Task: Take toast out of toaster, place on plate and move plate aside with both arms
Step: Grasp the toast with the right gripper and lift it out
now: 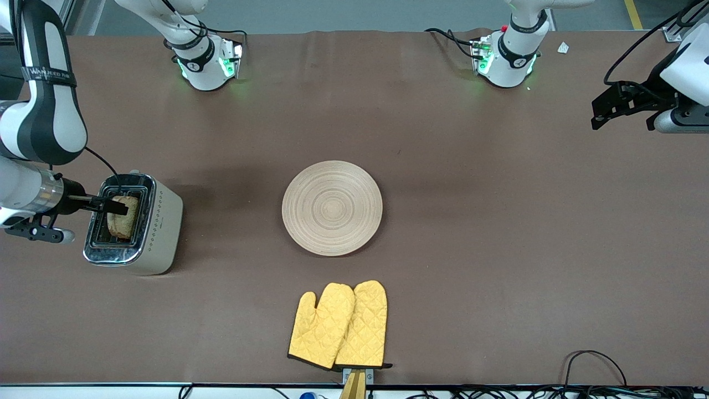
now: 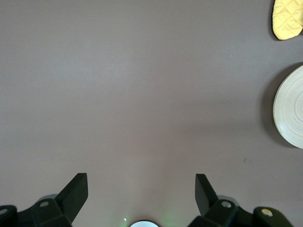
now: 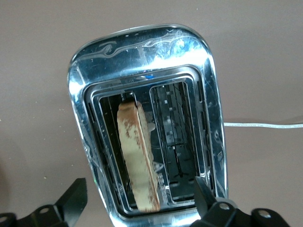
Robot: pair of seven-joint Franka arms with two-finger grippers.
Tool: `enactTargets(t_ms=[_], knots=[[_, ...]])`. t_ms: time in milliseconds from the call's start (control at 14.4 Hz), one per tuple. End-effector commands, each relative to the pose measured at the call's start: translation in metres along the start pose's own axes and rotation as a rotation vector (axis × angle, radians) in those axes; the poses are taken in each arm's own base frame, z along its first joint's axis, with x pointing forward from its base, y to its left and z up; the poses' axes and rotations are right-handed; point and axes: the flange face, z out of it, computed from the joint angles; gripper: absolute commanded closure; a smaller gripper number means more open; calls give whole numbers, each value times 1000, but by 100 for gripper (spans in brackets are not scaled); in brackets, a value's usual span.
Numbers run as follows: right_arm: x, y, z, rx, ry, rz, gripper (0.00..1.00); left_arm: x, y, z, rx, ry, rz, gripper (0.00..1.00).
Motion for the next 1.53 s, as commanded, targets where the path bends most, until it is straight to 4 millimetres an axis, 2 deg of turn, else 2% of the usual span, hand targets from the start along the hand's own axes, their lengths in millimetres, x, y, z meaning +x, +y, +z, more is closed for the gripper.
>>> enactTargets(t_ms=[0,139,347,694,833,903,972,1111,1250,1458], knots=[[2,-1,5,20,3,-9,39,-2,0,-5,-10,-10,17,0],[2,-6,6,19,1,-15,67,-2,-1,-5,-8,-10,15,0],[3,-2,6,21,-2,-9,89,-2,-2,-5,-8,-10,14,0],[4,-4,-30,24,1,-12,97,-2,-2,-6,-9,-9,14,0],[-5,-13,-70,25,-21,-29,97,-2,-2,-5,-10,-10,17,0],[-16,-25,-102,23,-22,-43,97,-1,-2,-4,-10,-12,17,0],[-27,-48,-126,17,-29,-74,97,-1,-2,-4,-12,-12,21,0],[-46,-84,-160,7,-28,-123,97,0,-3,-4,-13,-14,24,0],[-57,-113,-178,3,-20,-160,97,1,-4,-2,-30,-18,27,0],[-75,-162,-180,141,-70,-72,96,6,-3,5,-62,-29,25,0]])
